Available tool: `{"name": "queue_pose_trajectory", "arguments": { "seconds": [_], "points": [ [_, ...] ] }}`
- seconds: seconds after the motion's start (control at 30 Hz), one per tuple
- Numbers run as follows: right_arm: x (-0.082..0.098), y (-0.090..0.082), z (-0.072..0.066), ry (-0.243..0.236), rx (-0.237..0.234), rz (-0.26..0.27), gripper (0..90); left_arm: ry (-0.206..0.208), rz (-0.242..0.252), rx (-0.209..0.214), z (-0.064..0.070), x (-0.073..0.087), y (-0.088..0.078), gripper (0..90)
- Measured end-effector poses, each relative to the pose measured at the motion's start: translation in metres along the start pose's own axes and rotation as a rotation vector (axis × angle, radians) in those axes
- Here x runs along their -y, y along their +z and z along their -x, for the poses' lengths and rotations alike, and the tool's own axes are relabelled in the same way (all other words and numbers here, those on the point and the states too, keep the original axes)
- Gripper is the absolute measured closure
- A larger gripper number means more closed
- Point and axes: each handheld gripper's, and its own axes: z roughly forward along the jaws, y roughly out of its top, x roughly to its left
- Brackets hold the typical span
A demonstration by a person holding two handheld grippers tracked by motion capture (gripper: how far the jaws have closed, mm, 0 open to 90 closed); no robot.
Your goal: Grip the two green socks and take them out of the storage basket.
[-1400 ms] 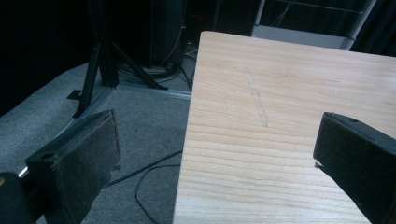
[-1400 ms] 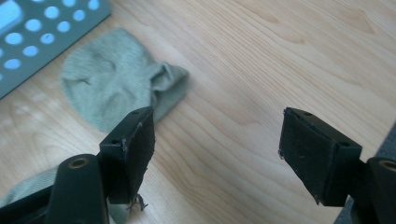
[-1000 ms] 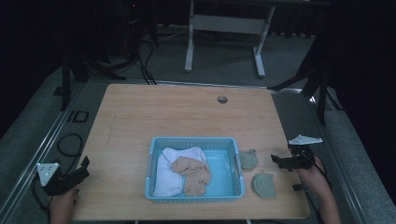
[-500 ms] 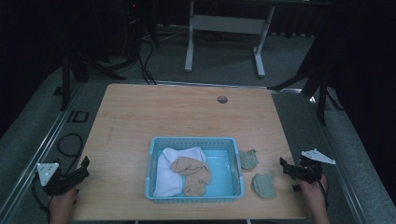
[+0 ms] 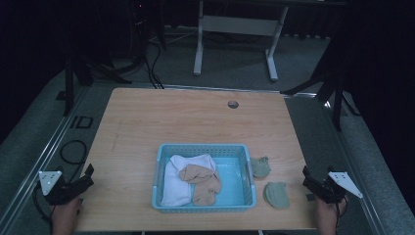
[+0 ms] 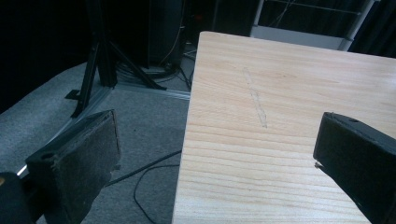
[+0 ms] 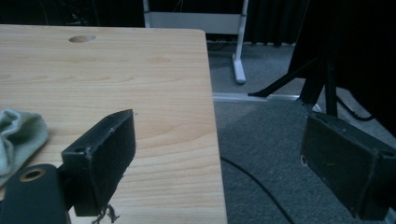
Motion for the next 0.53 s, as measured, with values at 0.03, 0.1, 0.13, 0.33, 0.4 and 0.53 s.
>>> {"name": "queue_pose_trajectory", "arguments": {
  "seconds": [0.03,0.1,0.13,0.33,0.4,0.53],
  "points": [
    [0.0015,0.0001,0.0,-0.003,0.005,0.01,10.3,0.0,0.0,0.001,-0.0002,0.0,0.0001,0.7],
    [0.0049,0.001,-0.0001,-0.01,0.013,0.012,10.3,-0.001,0.0,0.001,-0.0003,0.0,0.0001,0.7],
    [0.0057,0.0015,0.0003,-0.005,0.001,0.011,10.3,-0.001,0.0,0.001,-0.0003,0.0,0.0001,0.7],
    [0.0069,0.0027,-0.0003,-0.017,-0.022,0.011,10.3,-0.002,0.003,0.001,-0.0003,0.0001,-0.0001,0.7],
    [0.0067,0.003,-0.0008,-0.022,-0.023,0.01,10.3,-0.002,0.003,0.001,-0.0002,0.0001,-0.0001,0.7],
    [0.0067,0.0032,-0.0005,-0.02,-0.027,0.009,10.3,0.001,0.004,0.0,-0.0002,0.0002,-0.0004,0.7]
  ]
}}
